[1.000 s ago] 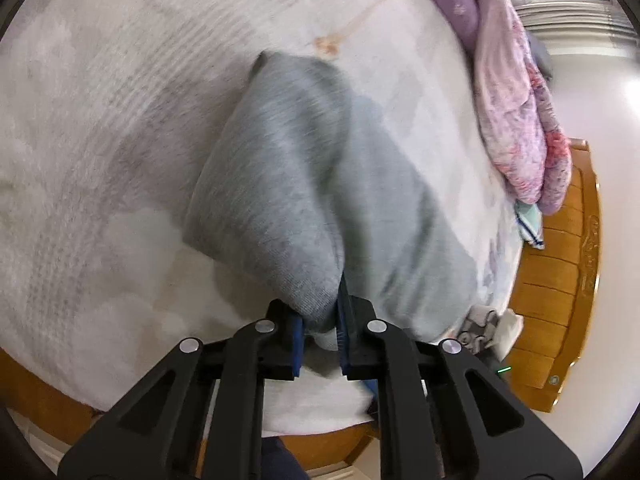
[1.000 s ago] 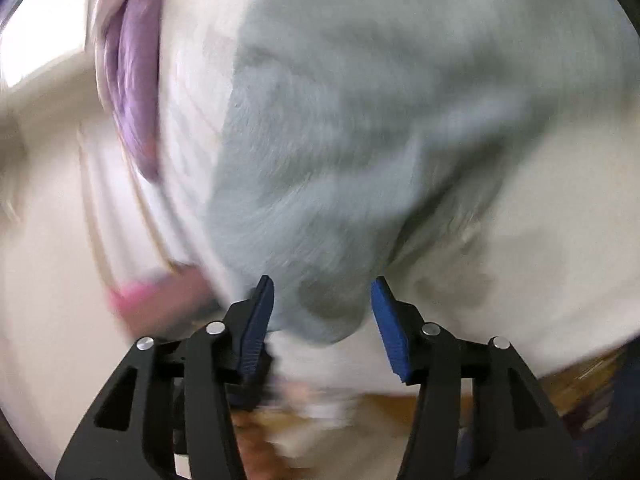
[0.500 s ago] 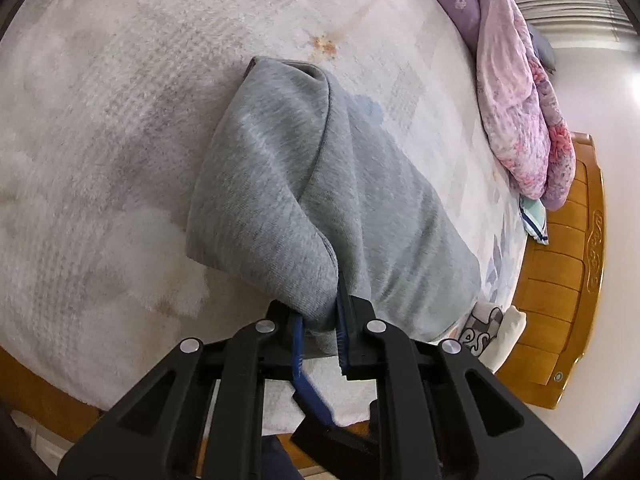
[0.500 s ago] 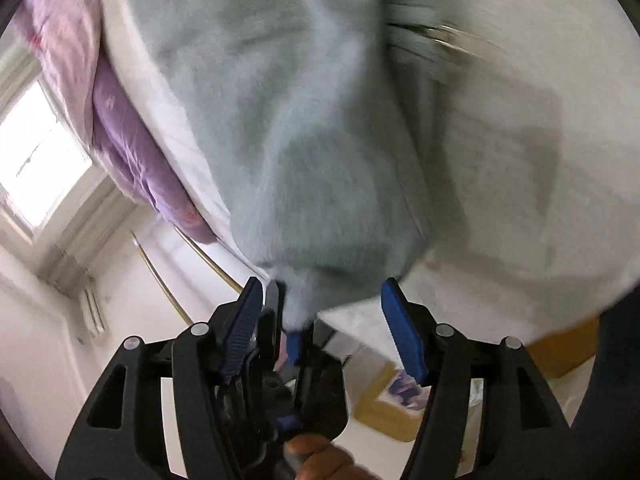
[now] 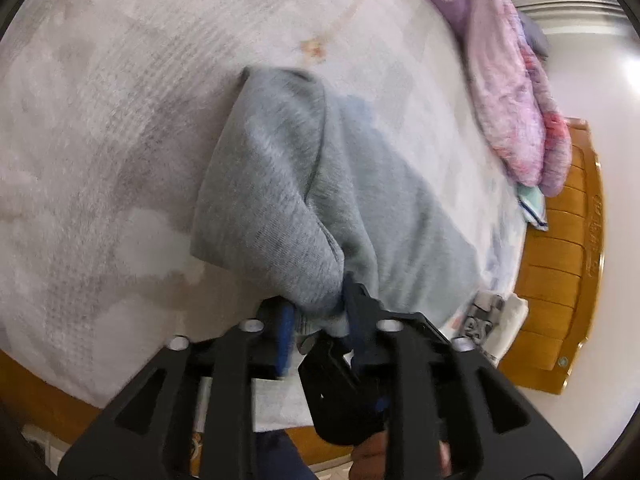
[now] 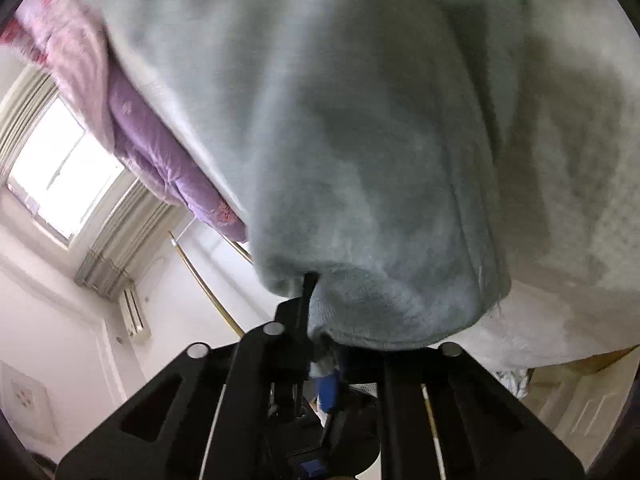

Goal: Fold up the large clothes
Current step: 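Lift and fold the hoodie bundle over with both grippers, then release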

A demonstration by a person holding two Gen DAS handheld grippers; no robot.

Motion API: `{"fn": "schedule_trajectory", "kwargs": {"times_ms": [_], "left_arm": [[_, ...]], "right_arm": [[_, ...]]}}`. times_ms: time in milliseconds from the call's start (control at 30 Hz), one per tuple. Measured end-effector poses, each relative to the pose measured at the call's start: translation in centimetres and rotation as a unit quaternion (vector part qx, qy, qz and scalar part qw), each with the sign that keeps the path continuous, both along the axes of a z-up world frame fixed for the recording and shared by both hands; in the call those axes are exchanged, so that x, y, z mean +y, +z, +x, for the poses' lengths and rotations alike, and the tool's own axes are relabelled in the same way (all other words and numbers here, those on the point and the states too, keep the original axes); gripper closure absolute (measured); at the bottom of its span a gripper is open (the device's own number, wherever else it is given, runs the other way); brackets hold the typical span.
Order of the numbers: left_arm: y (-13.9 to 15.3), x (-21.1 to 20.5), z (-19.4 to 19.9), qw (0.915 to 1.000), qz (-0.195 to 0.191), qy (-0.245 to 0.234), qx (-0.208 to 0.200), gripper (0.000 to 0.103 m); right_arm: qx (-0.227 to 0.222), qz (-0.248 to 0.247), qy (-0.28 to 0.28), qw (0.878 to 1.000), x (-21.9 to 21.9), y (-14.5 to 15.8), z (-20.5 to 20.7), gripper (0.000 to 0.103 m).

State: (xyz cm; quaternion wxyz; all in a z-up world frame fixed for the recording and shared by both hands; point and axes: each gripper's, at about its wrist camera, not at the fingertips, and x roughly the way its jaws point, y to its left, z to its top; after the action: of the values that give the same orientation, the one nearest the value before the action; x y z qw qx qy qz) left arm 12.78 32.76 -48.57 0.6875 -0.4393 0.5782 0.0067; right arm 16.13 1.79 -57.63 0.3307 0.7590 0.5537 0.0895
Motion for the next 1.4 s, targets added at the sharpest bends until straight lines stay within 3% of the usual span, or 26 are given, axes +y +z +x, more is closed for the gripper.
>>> {"fn": "schedule_trajectory", "kwargs": {"times_ms": [67,100,167,267,333,400,533,667,800,867,967,1167,1333,1367,1400], "left_arm": [[2.4,0.6,-0.4,0.9987,0.004,0.014,-0.048,0.045],[3.5,0.9,-0.7,0.9972,0.006,0.023,-0.071,0.042],[5.7,2.3,-1.5,0.9904,0.059,0.061,-0.108,0.033],[5.5,4.1,-1.5,0.9847,0.123,0.093,-0.082,0.031],[2.9,4.1,0.1,0.9866,0.149,0.064,-0.018,0.031],[1.3,3.0,1.9,0.9885,0.144,0.045,-0.001,0.031],[1.9,-2.2,6.2,0.9902,0.132,0.003,-0.047,0.031],[3.2,-10.1,10.9,0.9857,0.108,-0.077,-0.103,0.031],[2.0,-16.7,14.2,0.9836,0.076,-0.125,-0.105,0.032],[1.4,-20.4,15.9,0.9776,0.088,-0.157,-0.109,0.030],[0.1,-23.8,17.4,0.9695,0.119,-0.194,-0.089,0.029],[-0.6,-27.2,19.3,0.9620,0.124,-0.231,-0.078,0.029],[-0.9,-27.6,19.7,0.9633,0.132,-0.223,-0.068,0.029],[-1.2,-27.5,19.9,0.9644,0.133,-0.220,-0.064,0.029],[-1.1,-27.5,20.1,0.9646,0.134,-0.219,-0.061,0.029]], "right_arm": [[-0.003,0.011,-0.010,1.000,-1.2,0.7,-0.4,0.096],[-0.006,0.018,-0.016,1.000,-1.7,1.2,-0.6,0.096],[-0.008,0.030,-0.031,0.999,-0.6,1.8,-0.4,0.096],[-0.015,0.040,-0.052,0.998,-3.0,2.6,-0.5,0.096],[-0.018,0.054,-0.077,0.995,-5.0,3.1,-0.3,0.096],[-0.029,0.049,-0.089,0.994,-7.5,3.9,-0.2,0.096],[-0.027,0.035,-0.117,0.992,-12.3,4.2,-0.8,0.097],[-0.027,0.018,-0.155,0.987,-18.2,4.5,-2.2,0.097],[-0.015,-0.006,-0.192,0.981,-23.1,3.6,-3.5,0.097],[0.000,-0.022,-0.195,0.981,-24.3,2.7,-4.1,0.094],[0.026,-0.030,-0.174,0.984,-25.5,1.1,-3.8,0.091],[0.026,-0.022,-0.122,0.992,-27.6,1.2,-3.6,0.090],[0.076,0.035,-0.169,0.982,-27.8,-0.2,-4.3,0.075],[0.080,0.037,-0.180,0.980,-28.0,-0.3,-4.4,0.058],[0.084,0.025,-0.181,0.980,-28.4,-0.1,-4.5,0.048]]}}
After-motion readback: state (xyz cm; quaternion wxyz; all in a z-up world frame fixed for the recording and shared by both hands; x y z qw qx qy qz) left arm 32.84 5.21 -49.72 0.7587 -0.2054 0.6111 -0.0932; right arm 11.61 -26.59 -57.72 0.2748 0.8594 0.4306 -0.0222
